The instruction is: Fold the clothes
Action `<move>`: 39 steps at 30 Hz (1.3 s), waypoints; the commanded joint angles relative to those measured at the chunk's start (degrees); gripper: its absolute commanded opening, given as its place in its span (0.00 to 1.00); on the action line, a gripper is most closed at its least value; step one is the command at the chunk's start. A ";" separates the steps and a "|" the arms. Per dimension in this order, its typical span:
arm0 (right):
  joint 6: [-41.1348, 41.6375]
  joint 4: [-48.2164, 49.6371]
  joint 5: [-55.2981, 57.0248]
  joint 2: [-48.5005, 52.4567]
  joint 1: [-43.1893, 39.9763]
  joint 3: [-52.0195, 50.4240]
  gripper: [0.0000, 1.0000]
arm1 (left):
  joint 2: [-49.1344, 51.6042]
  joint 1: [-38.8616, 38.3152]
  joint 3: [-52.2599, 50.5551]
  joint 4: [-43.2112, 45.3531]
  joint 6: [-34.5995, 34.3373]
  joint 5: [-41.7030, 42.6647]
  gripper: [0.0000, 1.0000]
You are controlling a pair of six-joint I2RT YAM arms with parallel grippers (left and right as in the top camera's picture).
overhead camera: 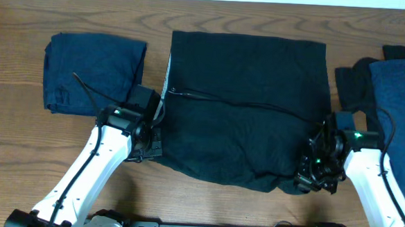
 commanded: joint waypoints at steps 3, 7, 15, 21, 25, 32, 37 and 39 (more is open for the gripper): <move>9.97 1.70 -0.13 -0.26 -0.07 -4.92 0.01 | 0.31 0.17 -0.44 1.79 -0.68 1.95 0.06; 9.90 1.64 1.75 -0.26 -0.61 -3.87 0.01 | 0.31 0.17 -0.42 4.09 -0.68 4.35 0.06; 5.70 -2.14 1.81 -0.26 -0.70 2.43 0.99 | 0.24 0.17 -0.37 4.81 -0.13 4.42 0.07; 1.27 -6.99 4.87 -0.26 -0.70 9.97 0.86 | 0.20 0.17 -0.20 6.05 1.29 4.46 0.08; 1.62 -5.70 6.51 -0.24 -0.70 9.97 0.16 | 0.26 0.07 -0.22 7.02 1.31 7.48 0.06; 2.40 1.92 6.56 -0.13 -0.90 4.90 0.01 | 0.92 0.07 -0.39 10.75 1.73 11.52 0.06; 2.36 7.08 10.51 2.08 -3.26 3.30 0.01 | 4.39 0.07 -0.44 11.82 2.49 11.52 0.06; 2.34 9.42 11.47 3.96 -4.61 3.30 0.01 | 6.71 0.07 -0.44 13.07 3.26 11.52 0.06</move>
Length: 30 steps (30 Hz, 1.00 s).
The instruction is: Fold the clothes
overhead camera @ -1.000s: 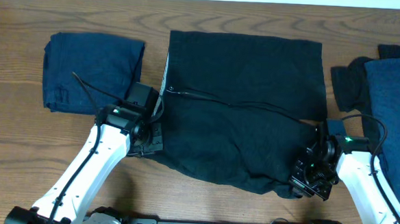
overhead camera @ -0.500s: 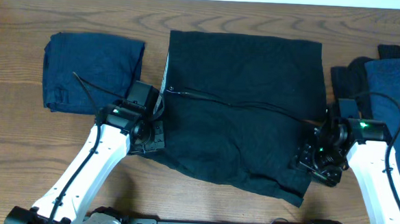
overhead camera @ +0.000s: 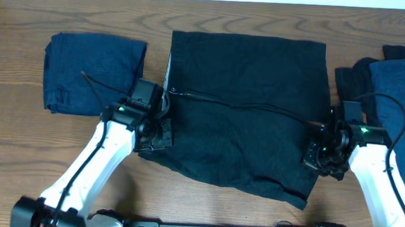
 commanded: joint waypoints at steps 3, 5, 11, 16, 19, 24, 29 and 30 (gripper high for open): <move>-0.17 5.84 3.30 5.88 -3.23 -0.42 0.01 | 6.38 0.09 -0.09 3.30 1.75 0.57 0.06; -0.92 8.81 3.34 8.66 -3.67 -0.42 0.01 | 8.20 0.09 -0.09 4.76 2.43 0.59 0.06; -2.95 17.99 3.50 17.40 -4.79 -0.09 0.01 | 10.69 0.09 -0.09 6.58 3.21 0.52 0.06; -4.83 21.20 3.80 22.58 -5.09 3.26 0.01 | 12.83 0.09 -0.09 6.99 3.17 -0.83 0.06; -4.85 22.62 5.25 24.46 -5.27 4.94 0.01 | 15.10 0.09 -0.09 7.76 3.15 -1.60 0.06; -5.16 27.76 5.90 26.25 -5.42 5.79 0.01 | 19.41 0.09 -0.09 9.57 2.95 -1.57 0.06; -5.97 31.39 5.95 26.36 -5.51 6.12 0.01 | 21.38 0.09 -0.07 11.47 2.95 -1.57 0.06; -5.99 31.56 5.95 26.36 -5.62 6.62 0.01 | 21.38 0.09 -0.07 11.98 2.97 -1.57 0.06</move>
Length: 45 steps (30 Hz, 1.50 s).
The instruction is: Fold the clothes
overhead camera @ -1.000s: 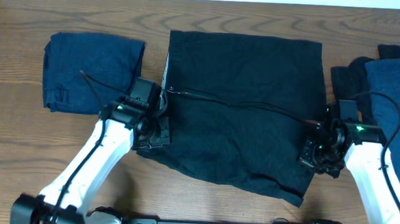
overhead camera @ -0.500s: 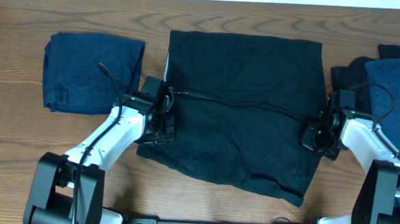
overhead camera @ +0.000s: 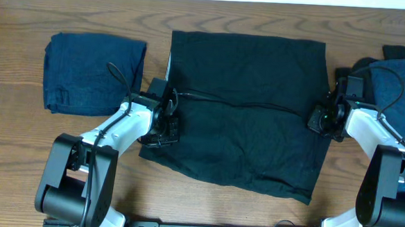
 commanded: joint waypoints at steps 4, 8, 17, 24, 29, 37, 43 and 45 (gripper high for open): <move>-1.60 -3.37 0.61 1.90 -1.42 5.79 0.01 | 3.65 0.02 0.48 3.06 0.70 -1.36 0.06; -5.88 -13.84 -3.54 1.88 -1.60 15.45 0.01 | 1.33 0.02 3.98 -1.09 0.72 -0.15 0.06; -5.99 -28.39 -3.76 1.90 -1.79 28.20 0.01 | -13.31 0.04 8.57 -1.36 0.98 -0.20 0.06; -3.85 -27.08 4.11 2.01 -5.68 28.04 0.14 | -11.67 0.04 8.57 7.19 2.69 -0.50 0.07; -4.24 -26.49 3.43 2.21 -8.85 27.96 0.01 | -5.86 0.04 8.57 13.33 2.69 -0.50 0.07; -7.37 -19.08 2.93 9.33 -11.41 27.96 0.01 | -1.79 0.04 8.57 14.01 3.96 -0.55 0.06; -9.99 -12.28 0.66 17.99 -12.28 27.96 0.01 | -1.75 0.04 8.57 14.14 3.98 -3.61 0.06; -10.14 -10.84 1.11 20.04 -12.72 27.96 0.01 | -1.73 0.04 8.57 14.38 4.50 -5.55 0.06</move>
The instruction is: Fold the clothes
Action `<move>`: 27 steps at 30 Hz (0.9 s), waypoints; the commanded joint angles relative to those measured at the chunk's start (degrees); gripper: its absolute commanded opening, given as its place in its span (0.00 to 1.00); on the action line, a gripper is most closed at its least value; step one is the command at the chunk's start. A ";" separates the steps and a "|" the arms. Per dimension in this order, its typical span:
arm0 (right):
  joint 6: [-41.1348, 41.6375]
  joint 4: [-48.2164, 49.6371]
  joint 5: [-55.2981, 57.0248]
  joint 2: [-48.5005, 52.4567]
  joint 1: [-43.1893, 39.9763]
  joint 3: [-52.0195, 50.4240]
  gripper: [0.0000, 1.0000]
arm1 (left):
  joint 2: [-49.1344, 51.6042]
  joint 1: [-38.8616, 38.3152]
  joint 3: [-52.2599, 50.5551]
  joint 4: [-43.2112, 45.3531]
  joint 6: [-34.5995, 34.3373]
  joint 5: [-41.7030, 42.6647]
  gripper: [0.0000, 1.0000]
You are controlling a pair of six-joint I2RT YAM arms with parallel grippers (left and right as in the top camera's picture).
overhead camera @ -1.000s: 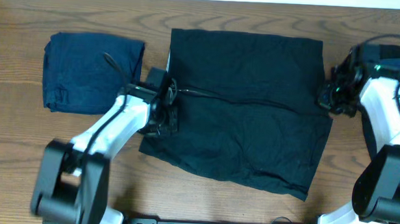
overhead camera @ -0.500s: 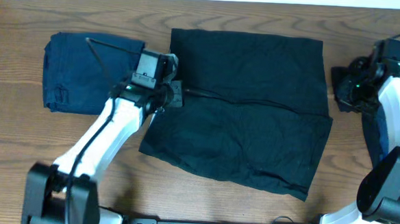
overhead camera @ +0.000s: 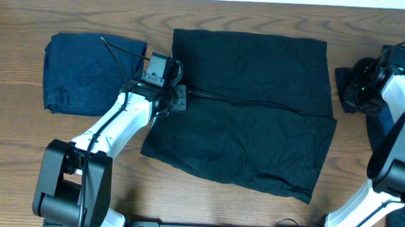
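Observation:
A black garment [overhead camera: 250, 123] lies spread flat in the middle of the table, with a crease running across it at about mid-height and a slanted lower edge. My left gripper [overhead camera: 179, 98] rests at the garment's left edge, right at the crease; its fingers are too dark against the cloth to tell whether they are open. My right gripper [overhead camera: 350, 97] is off the garment, just right of its right edge, over a dark cloth [overhead camera: 343, 78]. Its jaws cannot be made out.
A folded dark blue cloth [overhead camera: 93, 73] lies at the left, close to my left arm. More blue cloth is piled at the right edge under my right arm. The wooden table [overhead camera: 20, 152] shows at the front left.
My left gripper has moved up and a little right along the garment's left edge to the crease. The right gripper has left the garment's right edge and now sits over the dark cloth beside it.
Both grippers were at the garment's lower corners, where the lower right was bunched. They then stood higher along its sides, the lower edge lying flatter. Later both were near the crease. Now the left is at the crease and the right is off the garment.

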 commanded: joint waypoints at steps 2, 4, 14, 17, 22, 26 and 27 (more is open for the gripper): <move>-1.49 1.79 1.90 3.56 -1.55 0.35 0.01 | 0.00 0.07 0.33 0.46 3.63 -3.61 0.06; 1.16 2.19 6.58 4.66 -2.64 0.35 0.01 | 0.00 0.09 0.33 0.48 4.04 -3.61 0.06; -1.09 0.28 -10.67 3.28 -7.41 5.97 0.06 | -0.11 0.09 0.35 1.11 5.11 -3.61 0.06; -1.75 -4.98 -13.64 1.31 -7.39 10.54 0.09 | -0.11 0.13 0.35 1.27 5.77 -3.63 0.06; -1.73 -11.91 -15.41 -3.45 -7.15 14.91 0.15 | -0.09 0.13 0.35 3.17 5.73 -3.56 0.07; -1.70 -13.70 -15.78 -7.10 -7.15 14.95 0.99 | 0.61 0.13 0.35 5.22 5.70 -3.52 0.06; -1.70 -14.01 -15.80 -7.56 -7.15 14.95 0.99 | 1.25 0.13 0.35 5.86 5.70 -3.52 0.06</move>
